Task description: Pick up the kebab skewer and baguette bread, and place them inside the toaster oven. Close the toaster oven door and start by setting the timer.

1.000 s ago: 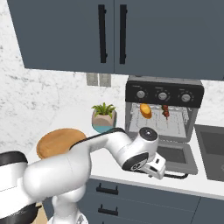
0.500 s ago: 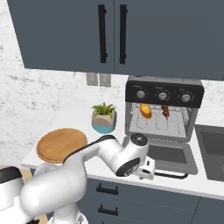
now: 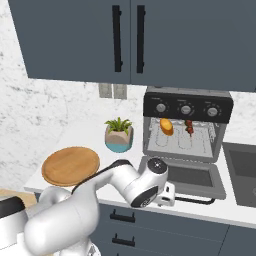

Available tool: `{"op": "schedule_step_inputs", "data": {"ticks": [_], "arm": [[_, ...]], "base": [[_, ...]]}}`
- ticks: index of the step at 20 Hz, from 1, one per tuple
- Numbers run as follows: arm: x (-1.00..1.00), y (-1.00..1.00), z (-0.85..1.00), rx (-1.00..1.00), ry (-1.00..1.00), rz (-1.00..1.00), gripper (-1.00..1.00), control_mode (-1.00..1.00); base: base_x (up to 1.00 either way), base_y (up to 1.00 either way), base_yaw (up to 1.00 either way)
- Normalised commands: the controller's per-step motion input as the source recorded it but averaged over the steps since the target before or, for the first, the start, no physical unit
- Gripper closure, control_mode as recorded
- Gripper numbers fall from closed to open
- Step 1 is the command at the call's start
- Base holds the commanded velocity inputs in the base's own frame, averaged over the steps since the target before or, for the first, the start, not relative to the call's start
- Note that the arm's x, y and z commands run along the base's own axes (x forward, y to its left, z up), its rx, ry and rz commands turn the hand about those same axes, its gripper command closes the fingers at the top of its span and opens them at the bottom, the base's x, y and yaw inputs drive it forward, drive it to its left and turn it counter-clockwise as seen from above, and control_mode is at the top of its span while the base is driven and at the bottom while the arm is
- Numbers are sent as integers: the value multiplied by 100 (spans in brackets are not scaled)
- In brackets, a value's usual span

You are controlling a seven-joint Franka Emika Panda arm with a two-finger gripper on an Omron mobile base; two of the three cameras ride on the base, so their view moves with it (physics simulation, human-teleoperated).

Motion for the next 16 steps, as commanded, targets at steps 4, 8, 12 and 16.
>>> {"op": "schedule_step_inputs", "data": {"ticks": [4,8,12,16], "arm": [[10,0,-19,-1,-4,0,-100,-100],[41,0,-16,0,-3,0,-100,-100],[17,-10,-19,-2,-1,0,-100,-100],[1,-17,-17,-2,-2,0,-100,-100]], "base": [[0,0,0],[0,0,0],[0,0,0],[0,0,0]]}}
